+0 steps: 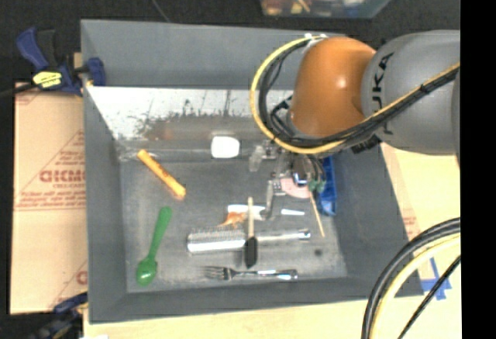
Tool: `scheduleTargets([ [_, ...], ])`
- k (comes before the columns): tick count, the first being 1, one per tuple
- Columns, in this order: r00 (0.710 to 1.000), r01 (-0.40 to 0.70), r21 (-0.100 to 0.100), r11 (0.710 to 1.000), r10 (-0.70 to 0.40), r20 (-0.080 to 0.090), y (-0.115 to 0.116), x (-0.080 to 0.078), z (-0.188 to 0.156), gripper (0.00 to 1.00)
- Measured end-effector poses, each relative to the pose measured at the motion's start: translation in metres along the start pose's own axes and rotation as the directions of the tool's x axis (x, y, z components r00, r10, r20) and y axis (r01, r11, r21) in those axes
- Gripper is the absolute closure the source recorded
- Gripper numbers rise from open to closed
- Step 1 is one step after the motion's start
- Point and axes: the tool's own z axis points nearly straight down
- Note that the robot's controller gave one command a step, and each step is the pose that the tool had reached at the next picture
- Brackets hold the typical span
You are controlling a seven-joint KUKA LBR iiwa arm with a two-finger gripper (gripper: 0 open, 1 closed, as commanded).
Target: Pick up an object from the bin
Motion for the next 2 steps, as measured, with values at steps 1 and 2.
scheduleTargets([
  [1, 1.000, 0.000, 0.000, 1.000, 0.000, 0.008, 0.000, -0.002, -0.004, 0.00],
  [2, 0.995, 0.104, 0.000, 0.995, -0.104, 0.002, -0.011, 0.012, 0.095, 0.00],
])
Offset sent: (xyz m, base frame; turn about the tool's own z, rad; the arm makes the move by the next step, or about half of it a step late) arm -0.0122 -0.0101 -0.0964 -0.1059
